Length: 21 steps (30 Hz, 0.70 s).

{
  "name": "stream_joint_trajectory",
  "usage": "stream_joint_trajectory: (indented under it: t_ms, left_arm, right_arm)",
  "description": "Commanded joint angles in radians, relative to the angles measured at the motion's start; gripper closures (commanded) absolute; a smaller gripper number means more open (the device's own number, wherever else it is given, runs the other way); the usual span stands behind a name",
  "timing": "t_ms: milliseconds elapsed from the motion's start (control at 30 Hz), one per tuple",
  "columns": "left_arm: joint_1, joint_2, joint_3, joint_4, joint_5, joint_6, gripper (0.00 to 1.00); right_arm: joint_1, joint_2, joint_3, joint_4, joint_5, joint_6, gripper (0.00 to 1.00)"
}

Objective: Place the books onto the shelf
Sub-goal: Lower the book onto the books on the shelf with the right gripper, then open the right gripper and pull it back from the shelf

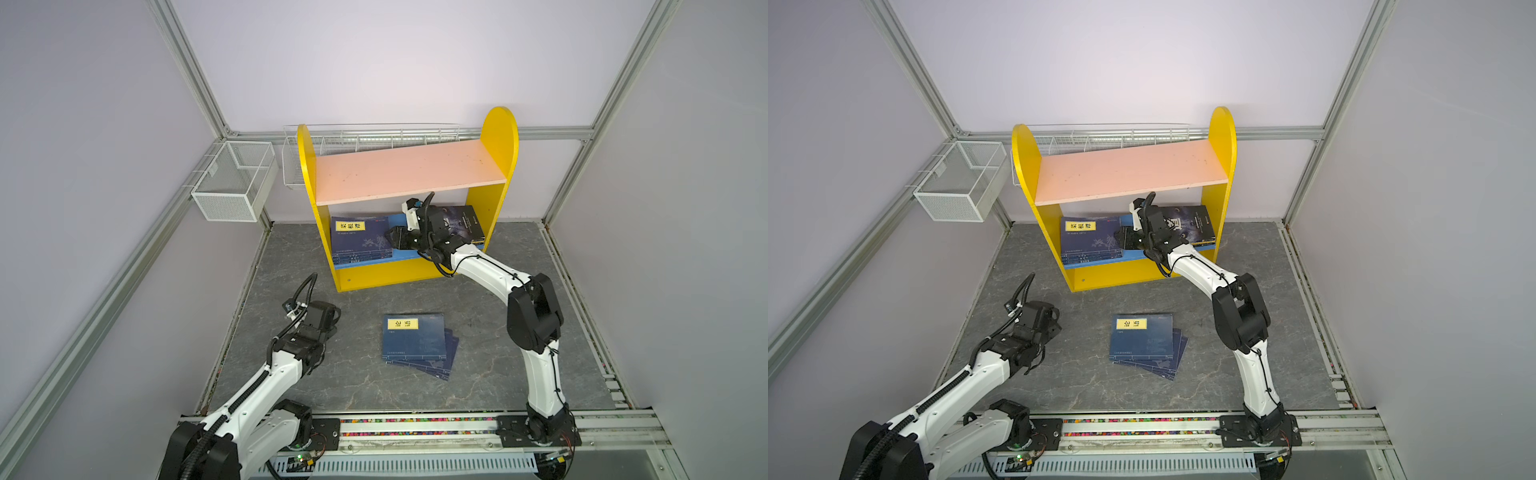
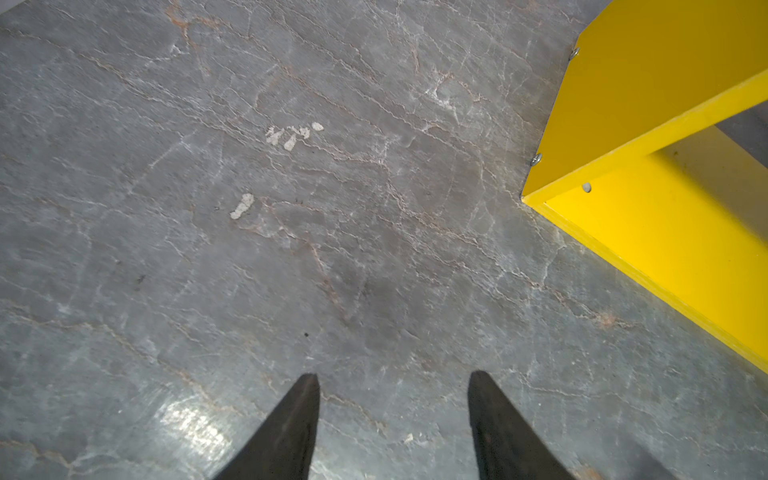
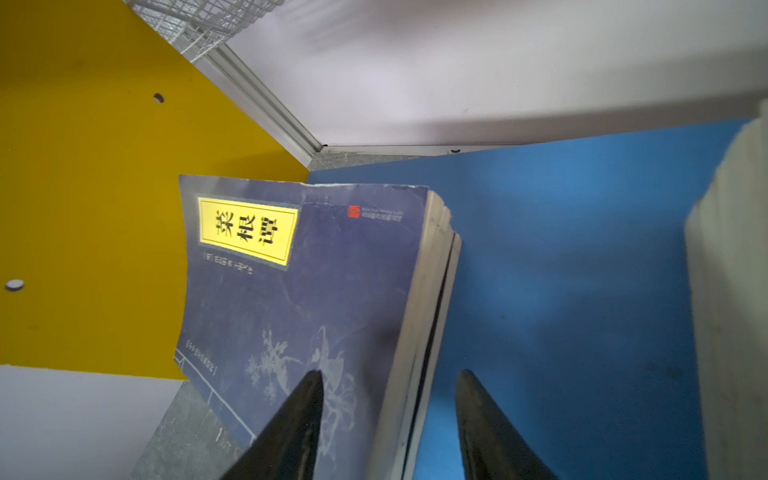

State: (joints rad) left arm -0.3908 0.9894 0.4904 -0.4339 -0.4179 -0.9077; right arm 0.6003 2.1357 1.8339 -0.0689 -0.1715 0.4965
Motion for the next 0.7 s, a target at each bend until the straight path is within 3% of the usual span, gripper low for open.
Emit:
stream_joint_trajectory:
  t_ms: [0, 367, 533, 667]
  left_arm:
    - [0.006, -0.002, 0.011, -0.002, -0.009, -0.002, 0.42]
    - [0.006, -0.014, 0.007, -0.008, -0.013, -0.004, 0.42]
    - [0.006, -0.007, 0.011, 0.004, 0.005, 0.033, 0.42]
    - [0.005, -0.003, 0.013, 0.037, 0.045, 0.091, 0.42]
  right_arm:
    - [0.000, 0.049, 0.051, 0.009, -0.051, 0.016, 0.49]
    - [0.020, 0.096, 0.119, 0.022, -0.118, 0.019, 0.49]
    - [0.018, 0.025, 0.054, 0.052, -0.074, -0.027, 0.47]
    - [0.011, -0.093, -0.074, 0.117, 0.020, -0.062, 0.37]
